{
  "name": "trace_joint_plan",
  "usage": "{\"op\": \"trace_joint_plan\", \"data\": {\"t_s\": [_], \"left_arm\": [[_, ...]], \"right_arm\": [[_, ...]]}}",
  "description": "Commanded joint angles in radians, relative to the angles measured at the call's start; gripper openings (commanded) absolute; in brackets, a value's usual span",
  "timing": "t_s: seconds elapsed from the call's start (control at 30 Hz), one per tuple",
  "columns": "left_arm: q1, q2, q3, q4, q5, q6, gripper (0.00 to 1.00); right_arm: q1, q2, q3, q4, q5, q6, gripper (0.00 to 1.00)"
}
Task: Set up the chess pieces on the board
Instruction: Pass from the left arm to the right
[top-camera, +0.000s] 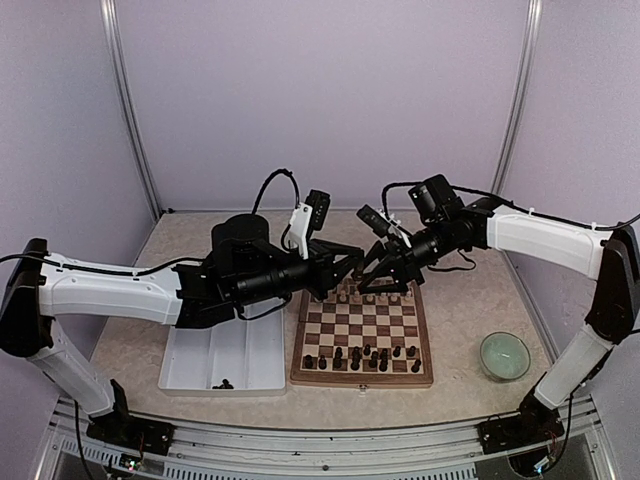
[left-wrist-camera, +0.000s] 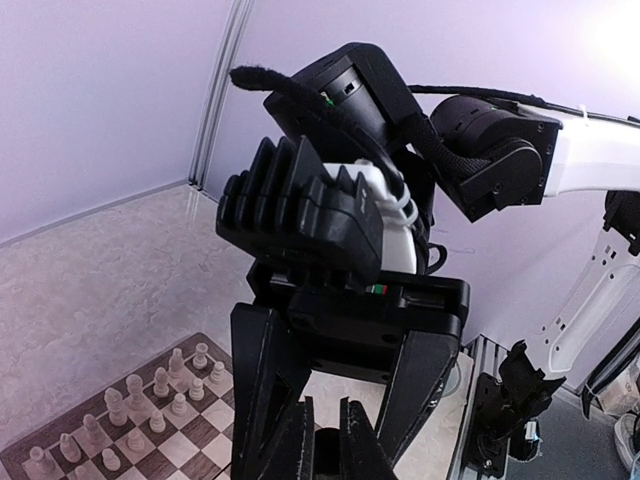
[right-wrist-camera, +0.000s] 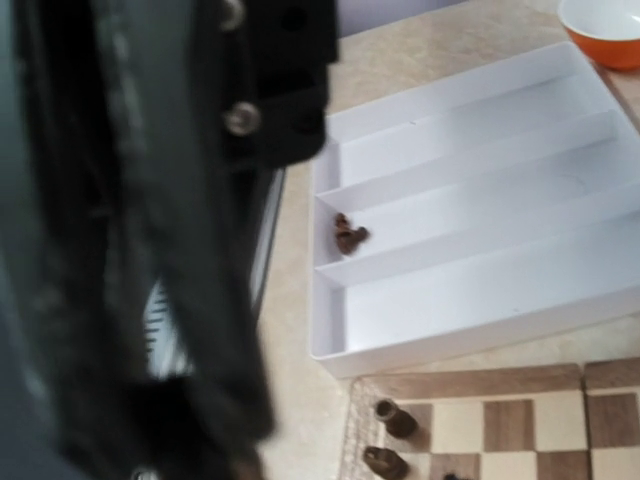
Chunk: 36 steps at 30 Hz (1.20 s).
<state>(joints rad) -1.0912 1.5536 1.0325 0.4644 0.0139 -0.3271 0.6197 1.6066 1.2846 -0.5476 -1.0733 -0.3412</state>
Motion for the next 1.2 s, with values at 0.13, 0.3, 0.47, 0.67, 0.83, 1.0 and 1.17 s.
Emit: {"op": "trace_joint_plan", "data": {"t_s": [0.13,0.3,0.47,0.67,0.83,1.0,1.17], "left_arm": [[-0.009,0.017,0.031,0.028,0.0,0.017,0.03],[-0.009,0.027,0.035,0.028,0.003,0.014,0.03],[-0.011,0.043,0.05,0.01,0.0,0.017,0.08],[-0.009,0.037,0.15,-0.217,-0.011,0.039,0.28],[0.023,0.017,0.26,-0.493,0.079,0.044,0.3],[0.03,0.028,0.326,-0.664,0.156,0.086,0.32],[0.03,0.062,0.356,-0.708,0.145,0.1,0.33]], "right_arm": [[0.018,-0.017,0.022,0.02,-0.069,0.016,0.42],[0.018,-0.019,0.013,0.028,-0.082,0.019,0.27],[0.018,-0.022,0.018,0.029,-0.084,0.015,0.14],[0.018,-0.031,0.014,-0.025,0.028,-0.056,0.1],[0.019,-0.071,-0.011,-0.057,0.147,-0.134,0.1],[0.018,-0.094,-0.019,-0.069,0.182,-0.16,0.1],[0.019,-0.089,-0.009,-0.087,0.186,-0.173,0.11]]}}
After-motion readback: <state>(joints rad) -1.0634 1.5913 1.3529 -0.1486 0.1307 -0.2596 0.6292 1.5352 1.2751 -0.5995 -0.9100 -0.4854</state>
